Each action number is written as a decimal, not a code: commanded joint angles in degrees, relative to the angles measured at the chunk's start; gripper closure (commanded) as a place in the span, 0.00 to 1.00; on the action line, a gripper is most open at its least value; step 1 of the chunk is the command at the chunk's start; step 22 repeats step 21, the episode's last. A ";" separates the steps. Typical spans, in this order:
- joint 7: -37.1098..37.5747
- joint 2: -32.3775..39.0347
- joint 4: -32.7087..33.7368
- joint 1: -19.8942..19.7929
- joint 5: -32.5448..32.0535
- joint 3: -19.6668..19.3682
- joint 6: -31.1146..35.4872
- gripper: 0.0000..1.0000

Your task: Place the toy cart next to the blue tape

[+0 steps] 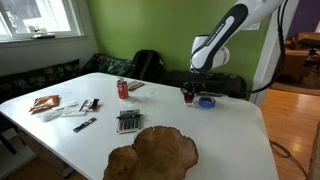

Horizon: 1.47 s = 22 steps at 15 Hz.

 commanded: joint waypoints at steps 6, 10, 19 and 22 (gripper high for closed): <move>0.21 1.02 0.79 -0.48 1.09 -0.03 0.07 0.86; 0.11 0.74 0.57 -0.46 1.03 0.00 -0.02 0.56; -17.93 -9.17 -6.09 -7.08 9.61 11.20 1.24 0.00; -15.46 -7.41 -3.83 -4.35 8.77 8.39 1.84 0.00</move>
